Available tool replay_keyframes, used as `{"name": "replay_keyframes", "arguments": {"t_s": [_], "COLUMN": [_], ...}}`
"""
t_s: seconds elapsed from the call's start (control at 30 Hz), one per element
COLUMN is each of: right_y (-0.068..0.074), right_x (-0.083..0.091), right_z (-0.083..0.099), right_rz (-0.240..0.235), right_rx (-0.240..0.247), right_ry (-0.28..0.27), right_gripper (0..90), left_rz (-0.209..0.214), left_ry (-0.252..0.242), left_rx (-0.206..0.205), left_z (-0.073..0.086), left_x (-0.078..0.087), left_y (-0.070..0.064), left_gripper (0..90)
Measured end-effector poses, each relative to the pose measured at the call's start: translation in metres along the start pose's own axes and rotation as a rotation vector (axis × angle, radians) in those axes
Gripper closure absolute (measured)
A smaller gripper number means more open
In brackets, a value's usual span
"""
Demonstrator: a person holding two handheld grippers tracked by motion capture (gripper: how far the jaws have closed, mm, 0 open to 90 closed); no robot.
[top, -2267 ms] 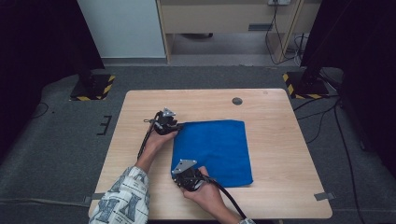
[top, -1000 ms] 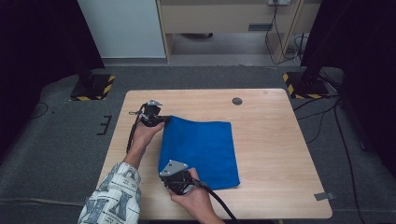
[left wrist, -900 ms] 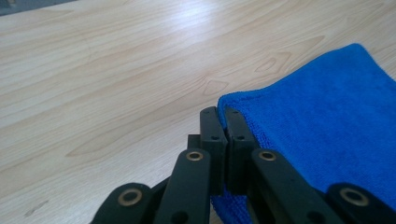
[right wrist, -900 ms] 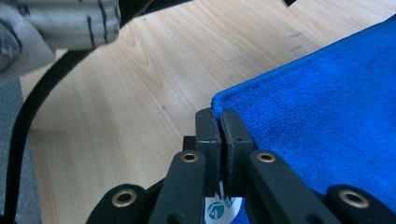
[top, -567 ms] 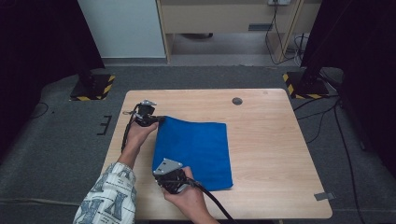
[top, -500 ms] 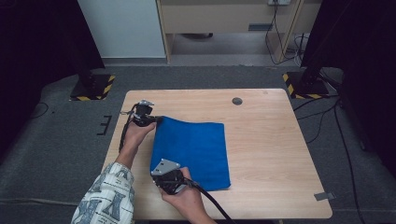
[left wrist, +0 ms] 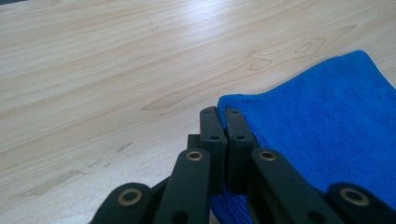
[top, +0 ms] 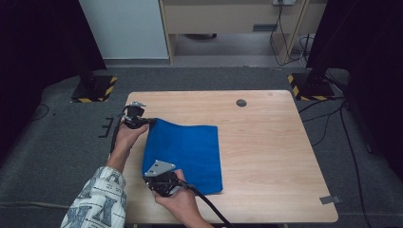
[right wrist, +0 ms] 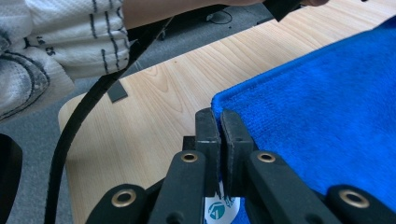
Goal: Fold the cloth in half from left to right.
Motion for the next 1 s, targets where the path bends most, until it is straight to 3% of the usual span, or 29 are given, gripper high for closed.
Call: {"name": "replay_keyframes", "arguments": {"t_s": [0.13,0.33,0.53,0.73,1.0], "right_y": [-0.009,-0.026,-0.041,-0.047,-0.048], "right_x": [0.006,0.021,0.037,0.05,0.06], "right_z": [0.007,0.023,0.032,0.037,0.044], "right_rz": [0.0,0.016,0.04,0.061,0.082], "right_rx": [-0.029,-0.065,-0.096,-0.094,-0.079], "right_ry": [-0.012,-0.008,-0.019,-0.019,-0.006], "right_gripper": [87.6,87.5,87.6,87.6,87.5], "left_rz": [0.035,0.042,0.045,0.068,0.085], "left_ry": [-0.002,0.02,0.019,0.003,0.007], "left_rx": [0.021,0.02,0.001,-0.013,-0.015], "left_z": [-0.003,-0.007,-0.018,-0.029,-0.03], "left_x": [-0.01,-0.03,-0.038,-0.05,-0.06], "left_y": [-0.007,-0.02,-0.035,-0.056,-0.068], "left_gripper": [87.9,87.8,87.8,87.7,87.6]}}
Point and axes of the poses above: each handheld gripper's, and its own axes: x roughly backward along the jaws, z roughly out of its underside, y roughly to its left, the point moved 1 cm from there along -x, roughly forward along the jaws, and after that the axes turned 3 degrees about -x, right-handed, at the moved point
